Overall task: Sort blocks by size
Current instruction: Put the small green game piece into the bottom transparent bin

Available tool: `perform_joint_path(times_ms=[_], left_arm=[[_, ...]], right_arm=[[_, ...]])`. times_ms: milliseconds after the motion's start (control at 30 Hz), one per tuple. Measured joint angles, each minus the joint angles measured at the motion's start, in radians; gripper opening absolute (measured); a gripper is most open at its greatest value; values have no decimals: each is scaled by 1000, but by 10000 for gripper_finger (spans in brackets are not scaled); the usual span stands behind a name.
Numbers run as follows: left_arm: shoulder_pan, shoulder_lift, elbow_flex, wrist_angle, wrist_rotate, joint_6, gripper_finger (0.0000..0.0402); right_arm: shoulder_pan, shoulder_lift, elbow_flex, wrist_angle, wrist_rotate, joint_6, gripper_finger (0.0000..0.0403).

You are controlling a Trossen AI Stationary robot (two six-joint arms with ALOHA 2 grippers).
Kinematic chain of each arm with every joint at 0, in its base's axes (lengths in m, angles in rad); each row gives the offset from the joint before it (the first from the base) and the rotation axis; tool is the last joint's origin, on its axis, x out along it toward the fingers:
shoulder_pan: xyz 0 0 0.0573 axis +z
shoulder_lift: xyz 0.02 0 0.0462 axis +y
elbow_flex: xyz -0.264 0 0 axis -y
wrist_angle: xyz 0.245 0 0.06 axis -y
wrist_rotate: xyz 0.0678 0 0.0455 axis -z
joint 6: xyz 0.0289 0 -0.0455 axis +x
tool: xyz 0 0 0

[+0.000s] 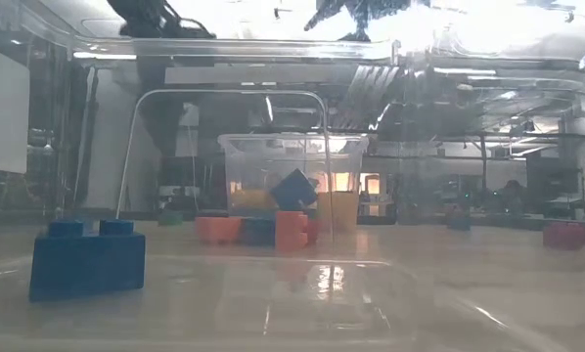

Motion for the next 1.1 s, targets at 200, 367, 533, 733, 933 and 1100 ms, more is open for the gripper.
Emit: perform_joint_path(times_ms=[200, 367, 533, 733, 933, 1100], left_arm=[[-3, 126, 0, 32, -35, 391, 317], [0, 230, 0, 17, -48, 540, 317], [8, 309, 0, 85, -55, 596, 317], [50, 355, 0, 132, -84, 630, 317], [79, 383, 0, 143, 5, 619, 316], [78, 415, 0, 178, 40, 611, 297]], right_arm=[[27, 3, -2, -93, 0, 0, 268], [50, 3, -2, -113, 0, 0, 268], [67, 3, -2, -115, 11, 0, 268], [75, 3, -2, -117, 14, 21, 268], [80, 3, -2, -118, 32, 21, 268], [80, 3, -2, -119, 35, 22, 268]])
